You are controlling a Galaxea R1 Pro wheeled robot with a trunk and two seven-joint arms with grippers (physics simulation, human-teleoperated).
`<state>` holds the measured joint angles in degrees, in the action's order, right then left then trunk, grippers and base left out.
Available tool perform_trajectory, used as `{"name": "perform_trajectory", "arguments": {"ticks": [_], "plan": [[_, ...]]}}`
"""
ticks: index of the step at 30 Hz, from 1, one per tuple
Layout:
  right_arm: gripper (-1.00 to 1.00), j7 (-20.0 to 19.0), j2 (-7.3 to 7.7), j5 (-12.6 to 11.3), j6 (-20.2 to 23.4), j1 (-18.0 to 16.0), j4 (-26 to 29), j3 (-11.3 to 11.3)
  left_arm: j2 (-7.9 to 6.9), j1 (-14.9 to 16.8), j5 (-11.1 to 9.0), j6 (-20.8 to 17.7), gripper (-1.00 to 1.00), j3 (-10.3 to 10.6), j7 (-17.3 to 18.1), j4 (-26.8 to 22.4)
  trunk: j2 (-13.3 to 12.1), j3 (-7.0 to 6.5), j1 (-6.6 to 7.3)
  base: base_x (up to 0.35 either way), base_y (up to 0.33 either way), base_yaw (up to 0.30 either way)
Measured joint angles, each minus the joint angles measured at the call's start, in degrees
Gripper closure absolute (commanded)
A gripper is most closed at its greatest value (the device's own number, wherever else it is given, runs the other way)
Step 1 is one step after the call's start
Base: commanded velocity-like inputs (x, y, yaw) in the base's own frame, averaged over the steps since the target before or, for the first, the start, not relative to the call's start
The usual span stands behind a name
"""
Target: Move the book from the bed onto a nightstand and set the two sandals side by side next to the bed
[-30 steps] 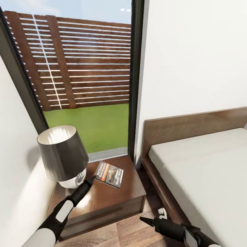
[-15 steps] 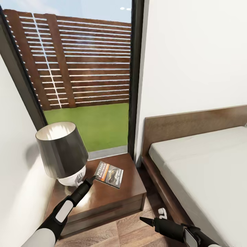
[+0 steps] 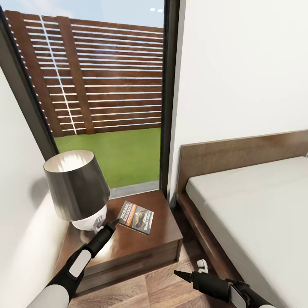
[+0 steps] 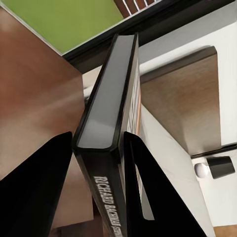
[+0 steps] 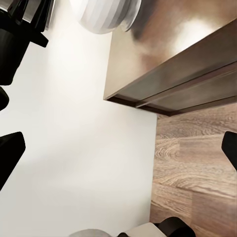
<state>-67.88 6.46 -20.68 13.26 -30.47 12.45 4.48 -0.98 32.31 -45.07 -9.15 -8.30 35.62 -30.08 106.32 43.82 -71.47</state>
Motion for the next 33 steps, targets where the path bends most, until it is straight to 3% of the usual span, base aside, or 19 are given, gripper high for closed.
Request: {"name": "perform_trajectory", "arguments": {"ticks": [21, 33], "plan": [[-1.00, -0.03, 0.00, -0.17, -0.15, 0.00, 0.01, -0.02, -0.04, 0.00, -0.01, 0.00, 1.00, 0.00, 0.00, 0.00, 0.00, 0.00, 0.00, 0.002, 0.000, 0.000], [-1.00, 0.01, 0.00, -0.18, -0.09, 0.00, 0.02, -0.01, -0.08, 0.00, -0.01, 0.00, 1.00, -0.03, 0.00, 0.08, 0.00, 0.00, 0.01, 0.095, 0.000, 0.000]]}}
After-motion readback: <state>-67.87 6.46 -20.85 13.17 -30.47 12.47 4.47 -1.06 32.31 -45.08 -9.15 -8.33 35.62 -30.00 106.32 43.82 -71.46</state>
